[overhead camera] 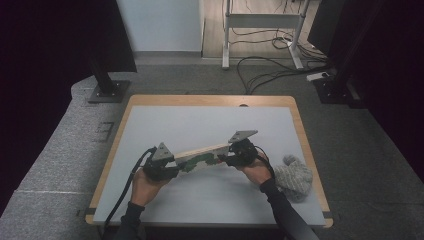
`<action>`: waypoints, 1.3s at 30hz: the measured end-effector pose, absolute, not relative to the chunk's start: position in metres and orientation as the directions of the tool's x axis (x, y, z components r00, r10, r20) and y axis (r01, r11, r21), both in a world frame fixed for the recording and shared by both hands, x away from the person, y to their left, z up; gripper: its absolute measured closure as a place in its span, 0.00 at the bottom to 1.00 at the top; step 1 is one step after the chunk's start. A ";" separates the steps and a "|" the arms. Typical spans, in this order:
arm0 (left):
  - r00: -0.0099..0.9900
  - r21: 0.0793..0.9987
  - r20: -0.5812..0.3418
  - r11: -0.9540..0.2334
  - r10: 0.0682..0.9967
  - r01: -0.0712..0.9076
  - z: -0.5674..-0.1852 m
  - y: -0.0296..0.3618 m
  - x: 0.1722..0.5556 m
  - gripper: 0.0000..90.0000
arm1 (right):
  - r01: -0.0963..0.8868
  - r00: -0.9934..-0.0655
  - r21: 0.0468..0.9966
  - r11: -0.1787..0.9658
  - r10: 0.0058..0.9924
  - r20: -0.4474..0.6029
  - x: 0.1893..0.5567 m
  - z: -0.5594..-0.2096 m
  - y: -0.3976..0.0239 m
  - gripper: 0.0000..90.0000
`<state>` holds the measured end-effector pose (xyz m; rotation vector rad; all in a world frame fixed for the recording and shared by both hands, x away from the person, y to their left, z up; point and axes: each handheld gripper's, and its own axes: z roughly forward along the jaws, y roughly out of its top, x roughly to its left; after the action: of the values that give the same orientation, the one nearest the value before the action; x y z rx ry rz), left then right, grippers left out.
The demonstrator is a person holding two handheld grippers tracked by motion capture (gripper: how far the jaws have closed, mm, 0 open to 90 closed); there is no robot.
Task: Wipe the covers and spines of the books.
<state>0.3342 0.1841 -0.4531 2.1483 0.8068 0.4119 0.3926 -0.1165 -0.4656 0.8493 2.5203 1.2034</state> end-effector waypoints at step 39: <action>0.758 0.790 0.024 -0.477 0.652 0.385 -0.449 0.191 0.335 0.62 | 0.410 -0.783 0.756 0.511 0.622 0.003 0.368 -0.454 -0.161 0.20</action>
<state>0.3346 0.1911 -0.4491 2.1261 0.7743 0.4105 0.3683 -0.1611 -0.4536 0.8702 2.4871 1.1374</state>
